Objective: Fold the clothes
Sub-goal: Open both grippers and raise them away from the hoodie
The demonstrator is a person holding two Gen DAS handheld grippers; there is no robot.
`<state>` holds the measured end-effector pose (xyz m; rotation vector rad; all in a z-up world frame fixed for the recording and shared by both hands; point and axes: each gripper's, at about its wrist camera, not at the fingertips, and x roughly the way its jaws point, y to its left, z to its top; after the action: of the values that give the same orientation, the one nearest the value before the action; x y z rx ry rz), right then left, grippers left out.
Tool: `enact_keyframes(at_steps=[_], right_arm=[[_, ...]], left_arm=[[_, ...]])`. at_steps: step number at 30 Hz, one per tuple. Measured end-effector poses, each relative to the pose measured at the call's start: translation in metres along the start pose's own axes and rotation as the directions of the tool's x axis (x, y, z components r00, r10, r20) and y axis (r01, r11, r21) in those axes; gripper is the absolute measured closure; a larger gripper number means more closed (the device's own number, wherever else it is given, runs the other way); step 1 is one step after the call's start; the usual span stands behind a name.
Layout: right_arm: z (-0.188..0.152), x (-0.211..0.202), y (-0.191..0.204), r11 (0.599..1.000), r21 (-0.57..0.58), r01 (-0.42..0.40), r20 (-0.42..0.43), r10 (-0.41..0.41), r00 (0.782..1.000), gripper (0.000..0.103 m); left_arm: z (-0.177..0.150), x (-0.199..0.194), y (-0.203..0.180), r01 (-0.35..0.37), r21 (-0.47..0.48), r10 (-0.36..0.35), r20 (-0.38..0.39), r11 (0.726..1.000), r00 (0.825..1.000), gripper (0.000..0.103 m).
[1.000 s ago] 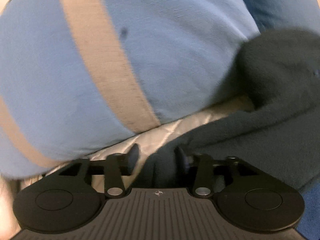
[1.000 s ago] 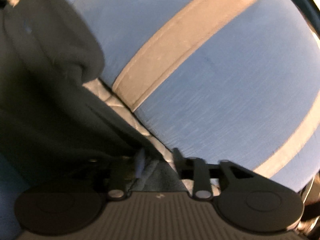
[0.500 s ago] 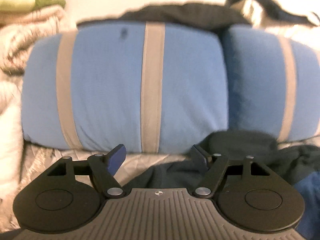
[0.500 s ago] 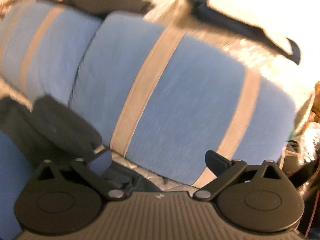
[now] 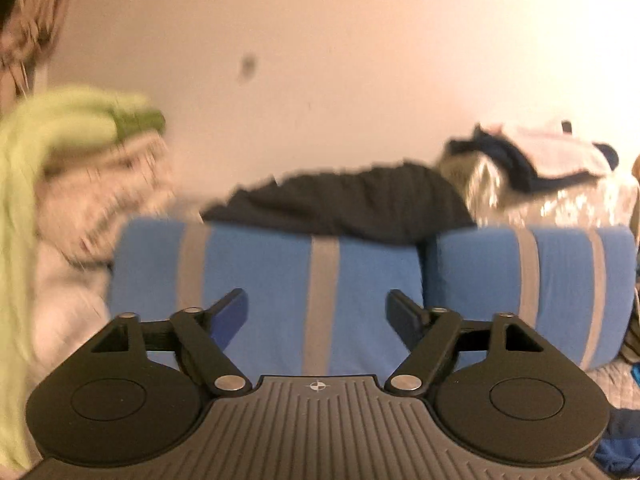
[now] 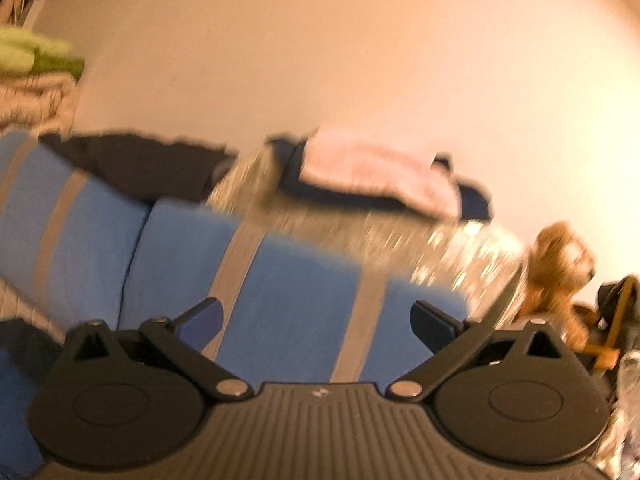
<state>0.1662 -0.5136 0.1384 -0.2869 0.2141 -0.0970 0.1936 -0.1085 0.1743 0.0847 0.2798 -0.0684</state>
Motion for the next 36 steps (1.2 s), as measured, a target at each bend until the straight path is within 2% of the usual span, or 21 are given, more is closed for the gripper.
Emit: enact_keyframes(at_steps=[2,5,7,11,17,21,26,31,36], right_arm=[[0.016,-0.014,-0.009,1.000,0.008,0.011,0.032,-0.011,0.999,0.000],[0.022,-0.029,-0.011,0.999,0.042,0.001,0.041,-0.003,0.999,0.000],[0.013,-0.034,-0.004,0.997,0.063,-0.035,0.031,0.033,0.999,0.000],[-0.025,-0.035,0.028,0.988,0.092,-0.128,-0.023,0.131,0.991,0.000],[-0.077,-0.031,0.084,0.952,0.097,-0.289,-0.083,0.298,0.951,0.000],[-0.097,-0.028,0.114,0.924,0.114,-0.365,-0.100,0.376,0.921,0.000],[-0.109,-0.029,0.148,0.876,0.138,-0.462,-0.100,0.477,0.873,0.000],[-0.116,-0.028,0.185,0.853,0.143,-0.502,-0.109,0.517,0.849,0.000],[-0.131,-0.019,0.220,0.839,0.198,-0.507,-0.132,0.535,0.834,0.000]], left_arm=[[0.011,-0.016,0.003,-0.002,0.019,0.002,0.017,1.000,1.000,0.015],[0.007,-0.028,0.008,-0.004,0.045,0.003,0.023,0.999,1.000,0.014],[-0.005,-0.033,0.015,0.000,0.043,0.000,0.014,0.999,1.000,0.014],[-0.039,-0.038,0.037,0.003,-0.022,-0.004,-0.037,1.000,0.999,0.014],[-0.081,-0.061,0.077,-0.068,-0.072,0.067,-0.022,0.995,0.998,0.014],[-0.105,-0.082,0.105,-0.127,-0.115,0.128,-0.004,0.985,0.992,0.014],[-0.132,-0.102,0.135,-0.184,-0.188,0.188,0.000,0.965,0.982,0.014],[-0.159,-0.114,0.159,-0.221,-0.267,0.221,-0.030,0.938,0.975,0.014],[-0.194,-0.115,0.178,-0.259,-0.372,0.253,-0.067,0.891,0.965,0.014]])
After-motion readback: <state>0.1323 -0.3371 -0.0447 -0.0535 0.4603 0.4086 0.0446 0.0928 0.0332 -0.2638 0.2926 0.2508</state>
